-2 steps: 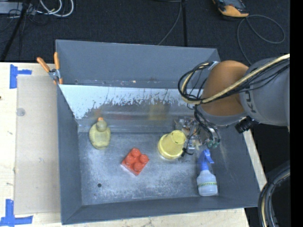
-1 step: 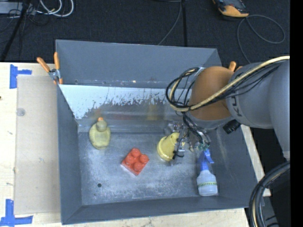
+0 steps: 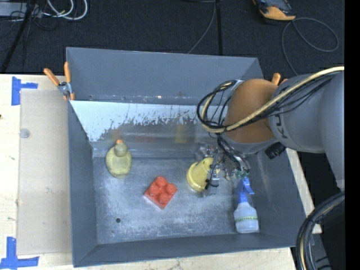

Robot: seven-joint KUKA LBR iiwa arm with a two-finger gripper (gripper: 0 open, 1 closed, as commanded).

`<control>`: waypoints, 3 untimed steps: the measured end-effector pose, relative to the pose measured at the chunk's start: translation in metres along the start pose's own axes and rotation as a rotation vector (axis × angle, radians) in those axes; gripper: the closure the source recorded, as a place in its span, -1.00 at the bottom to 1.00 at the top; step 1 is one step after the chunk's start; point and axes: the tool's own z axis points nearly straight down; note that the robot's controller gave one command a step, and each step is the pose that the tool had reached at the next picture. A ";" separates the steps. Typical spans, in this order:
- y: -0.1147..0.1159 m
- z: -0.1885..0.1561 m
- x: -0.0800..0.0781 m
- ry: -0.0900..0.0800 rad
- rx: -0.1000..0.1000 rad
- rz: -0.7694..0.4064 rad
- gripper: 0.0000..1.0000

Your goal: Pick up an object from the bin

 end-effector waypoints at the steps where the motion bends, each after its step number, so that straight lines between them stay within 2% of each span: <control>1: 0.000 0.000 0.000 0.000 0.000 -0.002 1.00; 3: 0.000 0.000 0.000 0.000 0.001 -0.004 1.00</control>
Offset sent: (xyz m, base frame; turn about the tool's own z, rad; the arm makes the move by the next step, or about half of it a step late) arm 0.0000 0.0000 0.0000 0.0000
